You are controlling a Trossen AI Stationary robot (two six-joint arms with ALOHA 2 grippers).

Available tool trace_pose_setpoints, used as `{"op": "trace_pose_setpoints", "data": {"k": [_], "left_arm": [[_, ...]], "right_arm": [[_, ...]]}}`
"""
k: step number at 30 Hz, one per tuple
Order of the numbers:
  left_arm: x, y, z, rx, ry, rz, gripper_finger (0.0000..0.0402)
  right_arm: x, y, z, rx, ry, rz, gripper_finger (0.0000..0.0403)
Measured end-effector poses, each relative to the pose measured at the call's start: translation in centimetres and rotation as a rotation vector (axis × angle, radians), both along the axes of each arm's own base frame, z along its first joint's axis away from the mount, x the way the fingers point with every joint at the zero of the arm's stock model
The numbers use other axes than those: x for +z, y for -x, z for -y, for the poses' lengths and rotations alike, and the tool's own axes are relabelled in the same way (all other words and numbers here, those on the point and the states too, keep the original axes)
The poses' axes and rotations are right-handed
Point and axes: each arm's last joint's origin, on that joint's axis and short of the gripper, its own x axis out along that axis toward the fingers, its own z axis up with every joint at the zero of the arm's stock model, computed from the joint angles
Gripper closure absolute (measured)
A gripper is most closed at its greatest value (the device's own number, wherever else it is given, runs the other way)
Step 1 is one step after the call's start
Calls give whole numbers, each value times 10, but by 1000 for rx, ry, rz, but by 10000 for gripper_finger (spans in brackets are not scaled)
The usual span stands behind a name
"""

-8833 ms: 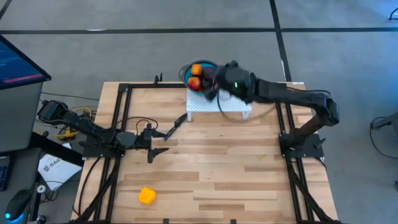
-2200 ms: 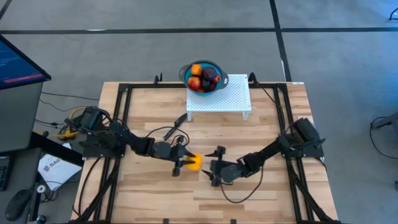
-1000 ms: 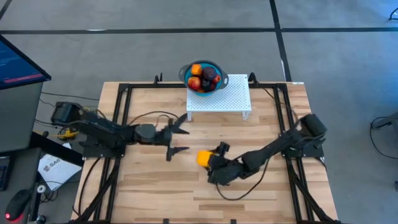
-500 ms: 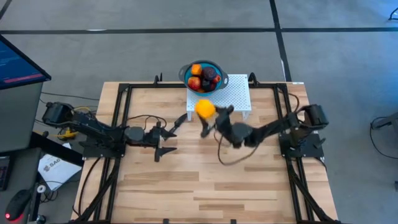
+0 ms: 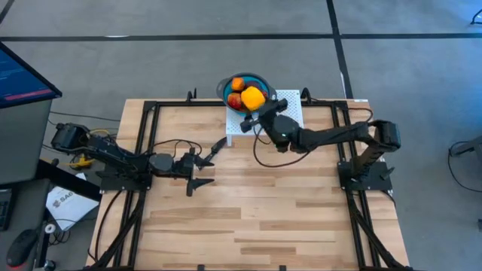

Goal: Pick & Place Fruit
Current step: Put the yellow bell pepper into the blue strainer bowl on the shelf

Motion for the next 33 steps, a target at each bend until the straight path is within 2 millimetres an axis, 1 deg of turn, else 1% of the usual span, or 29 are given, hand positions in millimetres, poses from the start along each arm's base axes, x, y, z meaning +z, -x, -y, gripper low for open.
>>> {"op": "trace_pose_setpoints", "data": {"k": [3,7,10,13,18,22,27,30,33], "left_arm": [[0,0,0,0,-1,0,103],[0,0,0,-1,-1,2,103],[1,0,0,-1,-2,6,103],[1,0,0,-1,-2,8,103],[1,0,0,0,-1,9,103],[1,0,0,-1,-1,9,103],[1,0,0,-1,-1,10,103],[1,0,0,-1,0,13,103],[2,0,0,-1,0,15,103]], "right_arm": [[11,-2,3,-5,-57,-187,92],[29,0,14,2,-122,-396,91],[41,2,22,25,-140,-511,91],[49,3,29,108,-160,-570,91],[51,8,39,251,-179,-699,91],[49,12,47,271,-165,-778,91],[49,13,51,290,-126,-830,90],[48,14,54,327,-134,-831,77],[47,15,56,327,-145,-844,54]]}}
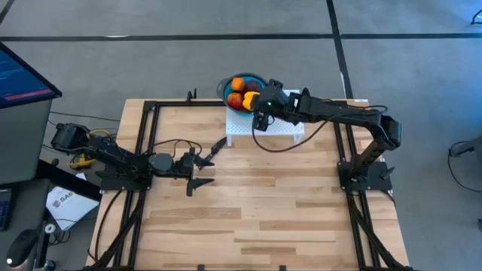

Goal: Pick & Place Fruit
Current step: Put the yellow bell pepper into the blue strainer bowl on the shelf, then adjust the black knife

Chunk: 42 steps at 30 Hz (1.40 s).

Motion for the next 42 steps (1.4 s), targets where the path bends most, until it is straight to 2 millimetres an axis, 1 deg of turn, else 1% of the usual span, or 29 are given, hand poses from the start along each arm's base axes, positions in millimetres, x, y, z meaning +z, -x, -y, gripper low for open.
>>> {"op": "trace_pose_setpoints", "data": {"k": [5,9,13,19,23,31,36,39,42], "left_arm": [[0,0,0,0,2,0,103],[0,0,0,0,2,0,103],[0,0,0,1,3,1,103],[0,0,0,1,3,2,103],[0,0,0,1,3,2,103],[0,0,0,1,3,3,103],[0,0,0,1,3,3,103],[0,0,0,1,3,3,103],[0,0,0,1,2,2,103]], "right_arm": [[0,0,0,-1,11,-11,18],[0,0,0,26,38,-47,5],[0,-1,-4,50,53,-57,9],[8,0,-10,60,55,-42,15],[19,-1,-13,66,63,-15,14],[20,-2,-14,42,35,22,17],[20,-6,-29,61,14,51,18],[23,-7,-42,73,2,73,19],[32,-5,-62,69,13,123,19]]}}
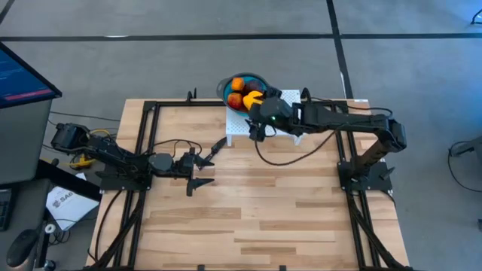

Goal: Pick & Place Fruit
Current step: Adjust the black knife

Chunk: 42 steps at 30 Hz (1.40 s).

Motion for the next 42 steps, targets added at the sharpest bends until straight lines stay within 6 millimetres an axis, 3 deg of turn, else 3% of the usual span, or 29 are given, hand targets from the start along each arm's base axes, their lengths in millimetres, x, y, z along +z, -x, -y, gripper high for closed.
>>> {"op": "trace_pose_setpoints", "data": {"k": [4,7,12,18,26,35,42], "left_arm": [[0,0,0,-2,-11,-4,103],[-2,0,0,1,-35,-21,103],[-14,4,-3,85,-26,-152,103],[-37,15,-8,275,61,-379,103],[-44,16,-17,432,35,-400,131],[-66,3,-18,433,54,-414,206],[-80,-9,-20,592,26,-428,240]], "right_arm": [[11,7,-39,44,-28,77,19],[-1,14,-72,94,-100,101,20],[-72,24,-120,58,-229,156,20],[-152,28,-162,-12,-358,426,20],[-195,13,-176,-109,-320,595,20],[-200,11,-181,-92,-315,598,20],[-199,15,-190,-65,-321,596,20]]}}
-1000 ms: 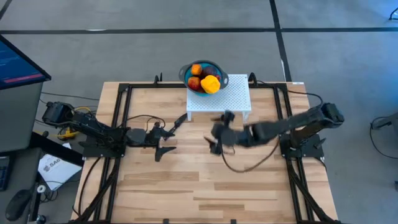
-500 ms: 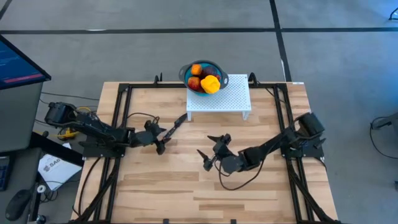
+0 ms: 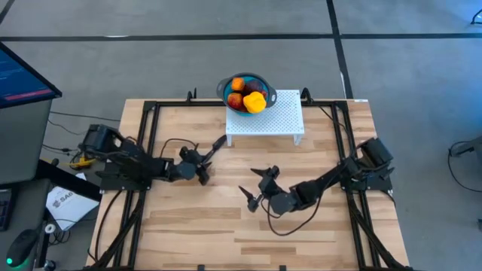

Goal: Pick & Place Fruit
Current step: Adjust the black knife

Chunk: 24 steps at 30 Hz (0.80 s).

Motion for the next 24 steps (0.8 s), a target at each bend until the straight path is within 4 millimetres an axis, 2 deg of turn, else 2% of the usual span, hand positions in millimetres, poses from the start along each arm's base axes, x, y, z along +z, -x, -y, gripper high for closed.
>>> {"op": "trace_pose_setpoints", "data": {"k": [5,14,19,24], "left_arm": [[2,-6,0,12,-13,3,251],[27,1,10,-157,118,40,237],[39,4,9,-160,90,75,206],[33,4,7,-133,10,18,152]], "right_arm": [[0,2,-4,-2,3,6,20],[0,3,-6,-9,4,8,20],[0,2,-2,-20,7,3,20],[0,0,2,-31,7,3,20]]}}
